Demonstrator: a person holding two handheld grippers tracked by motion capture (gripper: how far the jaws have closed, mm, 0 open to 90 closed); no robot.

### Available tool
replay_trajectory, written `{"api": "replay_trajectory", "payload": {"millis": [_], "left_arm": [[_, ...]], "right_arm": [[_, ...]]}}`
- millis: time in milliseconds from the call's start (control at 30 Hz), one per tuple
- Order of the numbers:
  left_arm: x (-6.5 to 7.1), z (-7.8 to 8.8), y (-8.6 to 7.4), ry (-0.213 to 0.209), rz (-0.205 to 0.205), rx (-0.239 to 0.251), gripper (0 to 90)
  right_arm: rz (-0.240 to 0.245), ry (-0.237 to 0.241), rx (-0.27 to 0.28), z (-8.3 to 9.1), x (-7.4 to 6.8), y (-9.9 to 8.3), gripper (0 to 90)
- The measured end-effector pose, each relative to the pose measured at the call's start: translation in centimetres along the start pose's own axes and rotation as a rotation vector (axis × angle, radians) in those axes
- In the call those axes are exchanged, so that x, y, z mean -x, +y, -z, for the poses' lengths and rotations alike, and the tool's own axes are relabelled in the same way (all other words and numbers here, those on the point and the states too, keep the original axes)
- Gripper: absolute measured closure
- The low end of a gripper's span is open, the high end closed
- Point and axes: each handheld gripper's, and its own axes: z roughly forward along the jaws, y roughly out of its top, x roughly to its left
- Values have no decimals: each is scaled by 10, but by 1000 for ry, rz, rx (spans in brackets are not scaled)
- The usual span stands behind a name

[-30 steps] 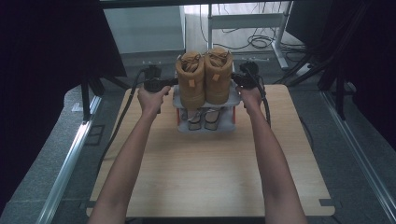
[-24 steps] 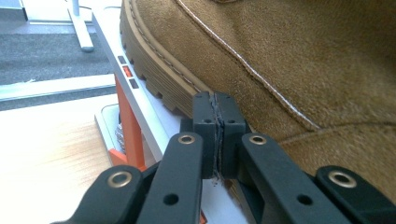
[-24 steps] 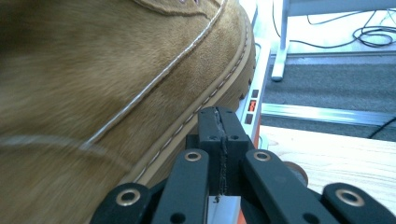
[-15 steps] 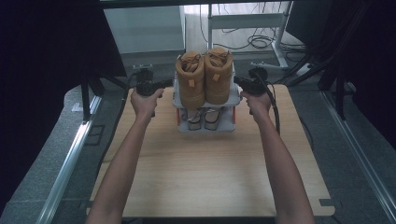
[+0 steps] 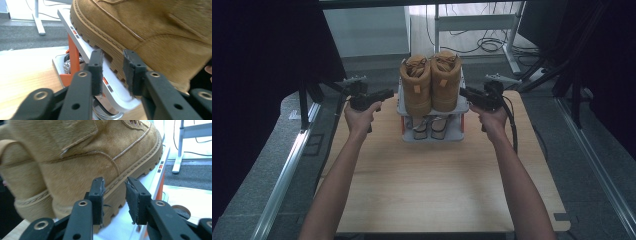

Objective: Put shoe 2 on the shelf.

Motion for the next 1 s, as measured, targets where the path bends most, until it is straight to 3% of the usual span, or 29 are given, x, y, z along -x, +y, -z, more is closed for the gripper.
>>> {"api": "replay_trajectory", "payload": {"millis": [267,500,700,1000], "left_arm": [[7,28,-18,-42,-34,42,603],[13,44,-45,-61,-72,37,552],[20,55,-77,-81,-105,35,527],[24,59,-131,-93,-132,-26,495]], "right_arm": [[18,31,14,33,3,-17,599],[55,54,34,60,2,-38,579],[78,55,16,73,3,-60,560],[75,88,-55,82,1,-104,520]]}}
